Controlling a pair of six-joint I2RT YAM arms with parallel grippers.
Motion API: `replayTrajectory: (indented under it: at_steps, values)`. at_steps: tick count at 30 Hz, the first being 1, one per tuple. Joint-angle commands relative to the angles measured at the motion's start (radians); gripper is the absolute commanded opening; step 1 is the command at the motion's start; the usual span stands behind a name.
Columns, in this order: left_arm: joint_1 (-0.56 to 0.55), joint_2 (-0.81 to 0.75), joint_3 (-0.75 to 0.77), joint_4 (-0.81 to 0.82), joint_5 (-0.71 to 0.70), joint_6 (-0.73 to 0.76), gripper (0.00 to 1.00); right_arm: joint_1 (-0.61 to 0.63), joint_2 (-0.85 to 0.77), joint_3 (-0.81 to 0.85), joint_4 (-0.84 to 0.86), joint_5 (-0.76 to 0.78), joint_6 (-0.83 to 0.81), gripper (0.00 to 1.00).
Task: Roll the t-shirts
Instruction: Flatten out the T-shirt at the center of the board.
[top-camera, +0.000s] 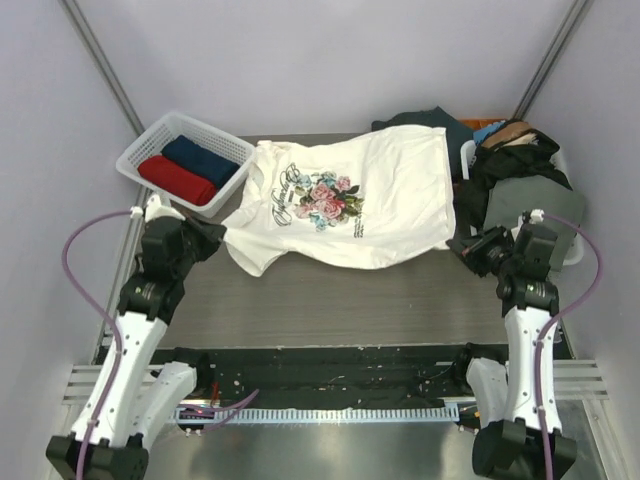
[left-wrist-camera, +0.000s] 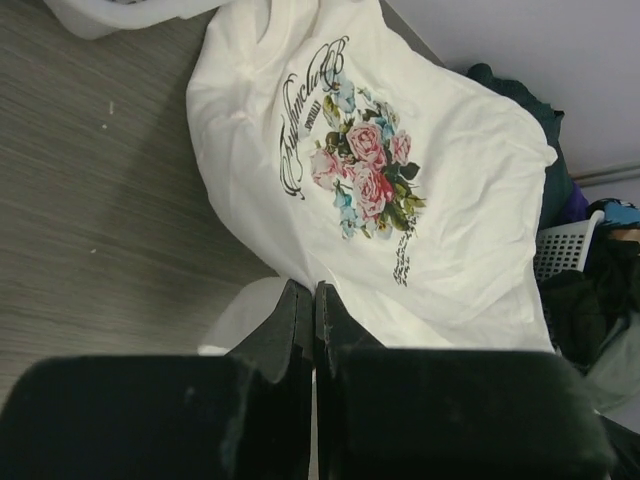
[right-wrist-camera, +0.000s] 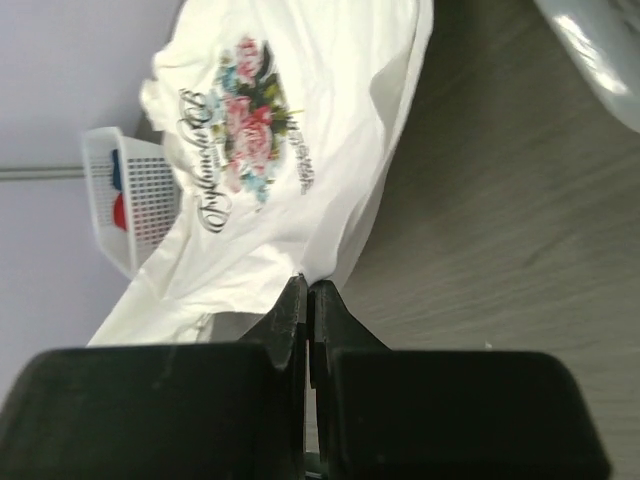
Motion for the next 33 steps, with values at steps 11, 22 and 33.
replayTrajectory:
  at_steps: [11,22,33]
  values:
    - [0.004,-0.401,-0.229,-0.271,-0.125,-0.057,0.00,0.041,-0.302,-0.118,-0.390,0.294,-0.135,0.01]
    - [0.004,-0.518,-0.252,-0.308,-0.156,-0.132,0.00,0.047,-0.319,-0.119,-0.435,0.376,-0.093,0.01]
    - [0.004,-0.273,-0.238,-0.052,-0.148,-0.121,0.00,0.048,-0.103,-0.107,-0.217,0.363,-0.012,0.01]
